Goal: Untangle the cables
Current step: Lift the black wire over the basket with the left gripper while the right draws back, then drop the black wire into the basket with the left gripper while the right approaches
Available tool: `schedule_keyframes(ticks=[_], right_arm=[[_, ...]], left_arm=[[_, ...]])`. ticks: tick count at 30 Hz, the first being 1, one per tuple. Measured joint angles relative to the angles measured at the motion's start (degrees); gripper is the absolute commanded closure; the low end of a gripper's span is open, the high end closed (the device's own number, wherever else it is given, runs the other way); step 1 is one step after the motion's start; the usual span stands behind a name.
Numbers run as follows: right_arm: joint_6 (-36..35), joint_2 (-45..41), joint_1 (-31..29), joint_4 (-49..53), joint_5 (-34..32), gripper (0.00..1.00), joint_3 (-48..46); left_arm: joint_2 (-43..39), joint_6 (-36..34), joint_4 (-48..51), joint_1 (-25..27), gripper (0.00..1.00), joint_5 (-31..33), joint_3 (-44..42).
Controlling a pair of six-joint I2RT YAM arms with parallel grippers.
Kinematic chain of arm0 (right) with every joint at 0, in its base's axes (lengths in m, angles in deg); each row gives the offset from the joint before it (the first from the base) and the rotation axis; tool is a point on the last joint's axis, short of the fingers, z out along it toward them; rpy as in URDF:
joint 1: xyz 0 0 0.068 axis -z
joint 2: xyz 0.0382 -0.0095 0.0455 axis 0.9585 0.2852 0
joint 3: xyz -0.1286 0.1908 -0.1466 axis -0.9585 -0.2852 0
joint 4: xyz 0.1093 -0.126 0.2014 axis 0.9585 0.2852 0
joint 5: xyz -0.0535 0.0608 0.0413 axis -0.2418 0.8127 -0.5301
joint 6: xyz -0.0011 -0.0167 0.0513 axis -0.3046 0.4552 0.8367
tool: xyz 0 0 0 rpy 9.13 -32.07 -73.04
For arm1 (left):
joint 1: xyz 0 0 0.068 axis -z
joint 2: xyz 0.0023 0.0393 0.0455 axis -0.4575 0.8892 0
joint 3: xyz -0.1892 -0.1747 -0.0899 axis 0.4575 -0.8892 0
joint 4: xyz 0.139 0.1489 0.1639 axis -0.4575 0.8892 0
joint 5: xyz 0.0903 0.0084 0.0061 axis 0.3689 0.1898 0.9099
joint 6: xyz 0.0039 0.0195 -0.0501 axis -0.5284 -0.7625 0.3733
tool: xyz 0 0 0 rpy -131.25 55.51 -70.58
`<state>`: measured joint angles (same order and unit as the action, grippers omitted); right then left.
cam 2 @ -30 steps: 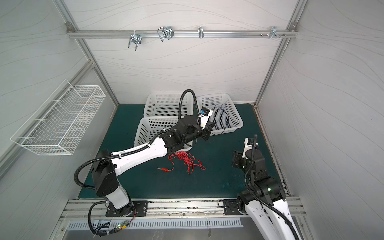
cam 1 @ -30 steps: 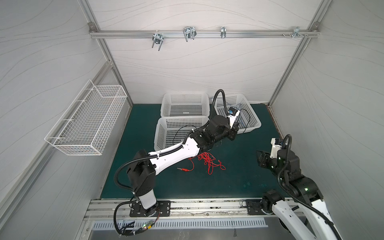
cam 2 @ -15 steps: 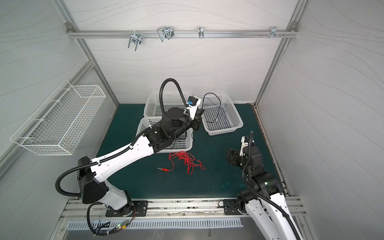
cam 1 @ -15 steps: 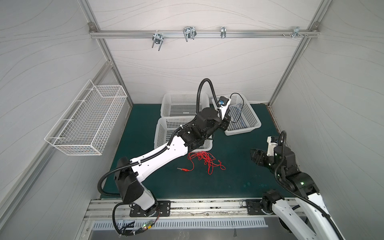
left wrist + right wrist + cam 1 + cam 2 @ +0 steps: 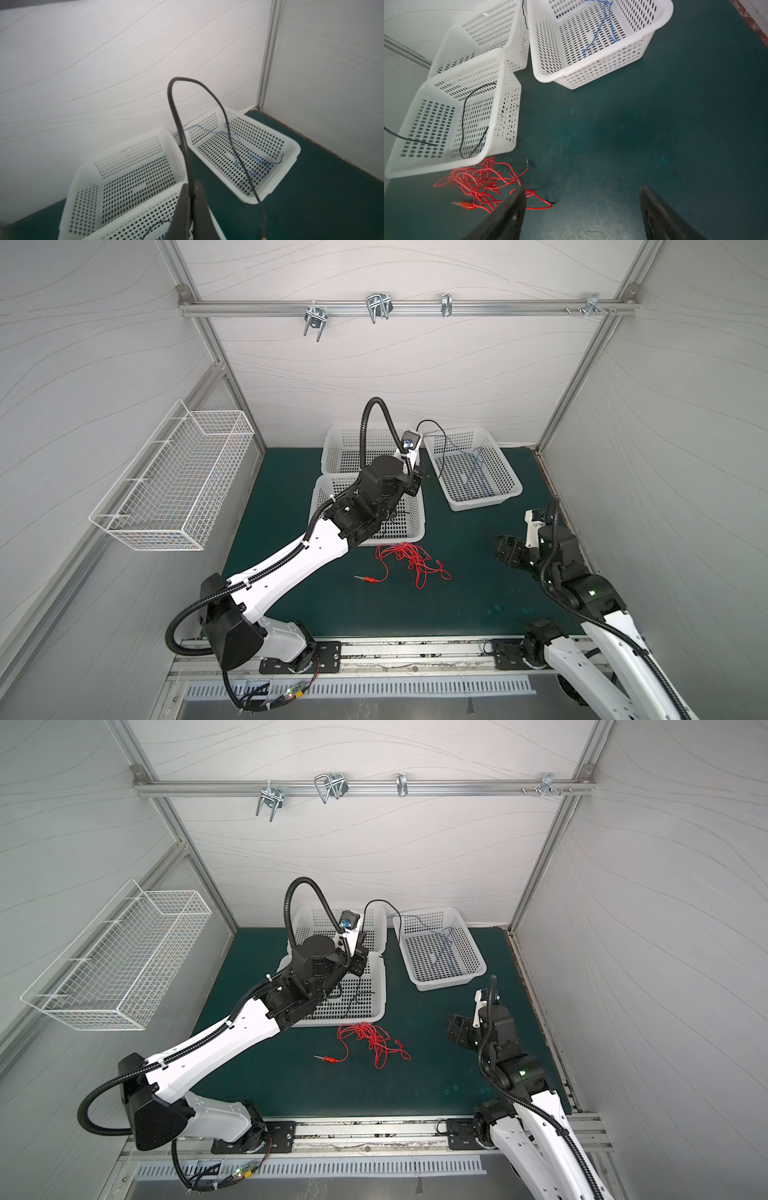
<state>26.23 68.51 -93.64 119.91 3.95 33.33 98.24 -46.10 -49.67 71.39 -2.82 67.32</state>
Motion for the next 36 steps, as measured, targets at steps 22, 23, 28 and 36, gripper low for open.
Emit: schedule_keyframes(ticks=[22,23,28,36], right_arm=[[0.0,4.9,0.0,-4.8,5.8,0.17,-0.9],[0.0,5.2,0.0,-5.0,6.1,0.17,-0.9],[0.1,6.5,0.0,-6.4,7.5,0.19,-1.1],[0.5,9.9,-0.8,-7.7,10.1,0.22,-1.4]], left_arm=[[2.1,15.9,6.4,-6.3,1.00,2.8,-22.5],[2.3,17.0,7.0,-6.3,1.00,2.9,-23.1],[3.3,20.8,8.8,-6.4,1.00,3.1,-25.1],[6.2,24.8,12.5,-7.4,0.55,3.4,-25.0]])
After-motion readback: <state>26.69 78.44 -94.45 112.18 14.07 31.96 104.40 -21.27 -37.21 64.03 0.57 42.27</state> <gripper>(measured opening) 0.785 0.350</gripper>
